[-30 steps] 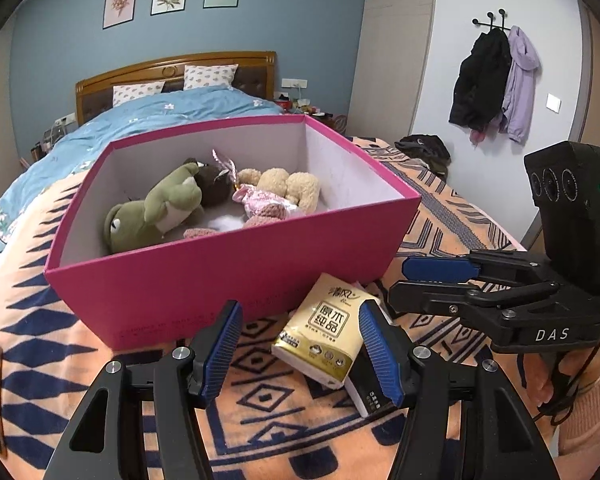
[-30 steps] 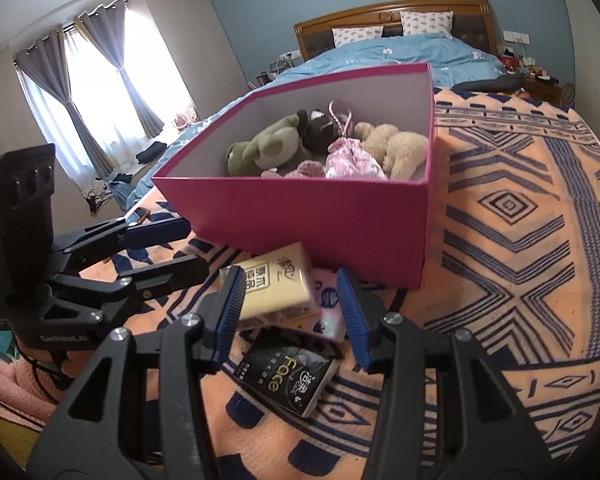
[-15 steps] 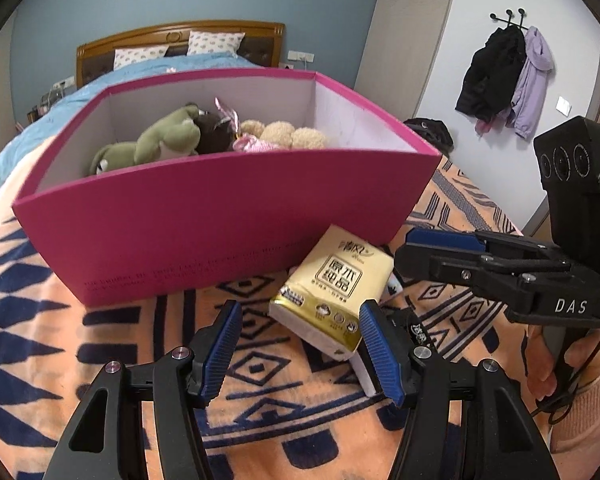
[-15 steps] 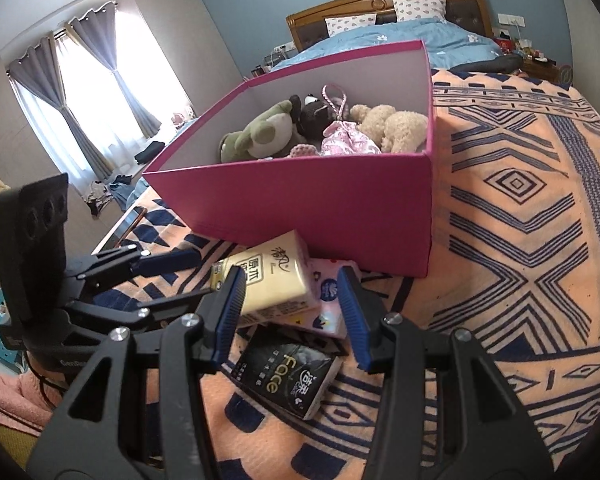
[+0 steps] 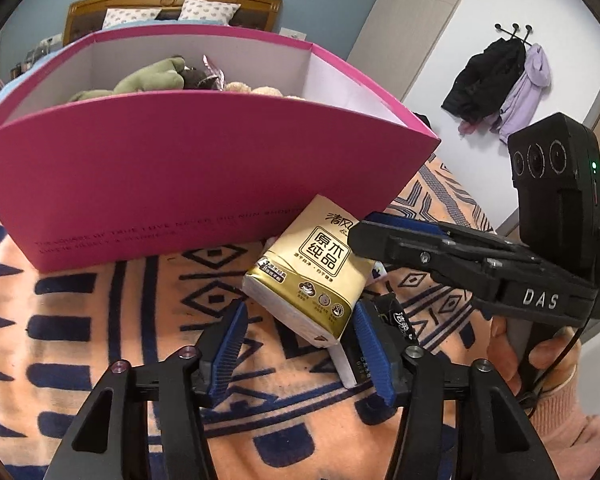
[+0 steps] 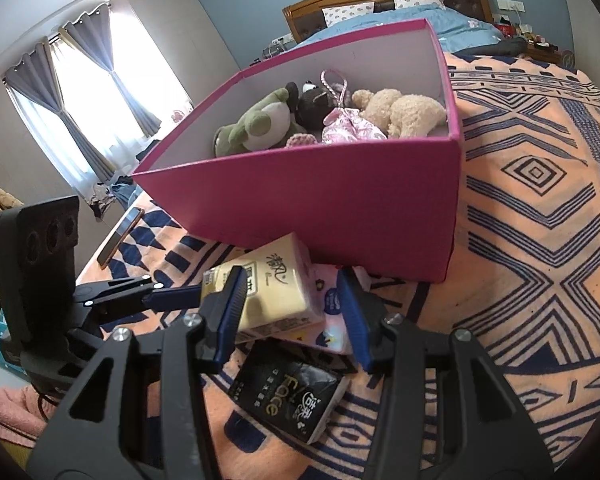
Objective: Organize objects
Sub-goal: 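Lower both grippers onto the gold tissue packet and close them, then lift the gold packet with both grippers and carry it over the box rim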
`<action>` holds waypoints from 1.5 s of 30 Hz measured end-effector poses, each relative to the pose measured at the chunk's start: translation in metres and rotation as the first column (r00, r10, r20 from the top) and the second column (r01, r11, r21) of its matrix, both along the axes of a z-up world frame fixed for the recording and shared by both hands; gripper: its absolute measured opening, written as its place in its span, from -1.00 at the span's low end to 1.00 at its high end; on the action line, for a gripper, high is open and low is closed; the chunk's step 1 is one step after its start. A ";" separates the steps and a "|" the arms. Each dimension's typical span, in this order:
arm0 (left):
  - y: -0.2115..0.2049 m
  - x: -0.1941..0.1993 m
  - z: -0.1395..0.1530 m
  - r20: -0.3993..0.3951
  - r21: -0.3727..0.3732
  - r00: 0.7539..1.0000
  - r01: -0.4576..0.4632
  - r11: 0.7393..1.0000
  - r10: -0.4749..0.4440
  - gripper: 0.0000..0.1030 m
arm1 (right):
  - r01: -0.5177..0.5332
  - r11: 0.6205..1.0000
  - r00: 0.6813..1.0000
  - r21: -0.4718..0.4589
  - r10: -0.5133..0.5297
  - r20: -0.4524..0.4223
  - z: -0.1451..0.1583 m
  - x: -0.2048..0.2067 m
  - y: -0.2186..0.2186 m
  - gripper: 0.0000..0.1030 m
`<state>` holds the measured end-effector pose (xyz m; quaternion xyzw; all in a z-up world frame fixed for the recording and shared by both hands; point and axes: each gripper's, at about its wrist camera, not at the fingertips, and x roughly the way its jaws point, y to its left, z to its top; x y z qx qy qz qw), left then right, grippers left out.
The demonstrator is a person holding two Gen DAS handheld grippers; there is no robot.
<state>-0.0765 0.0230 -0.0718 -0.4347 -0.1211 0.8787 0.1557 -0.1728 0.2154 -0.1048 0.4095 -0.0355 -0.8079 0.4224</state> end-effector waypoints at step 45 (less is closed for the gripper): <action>0.010 0.002 0.024 -0.076 0.021 0.994 0.083 0.996 -0.081 -0.18 | 0.042 0.999 0.999 -0.002 -0.042 -0.027 0.005 0.017 0.020 -0.26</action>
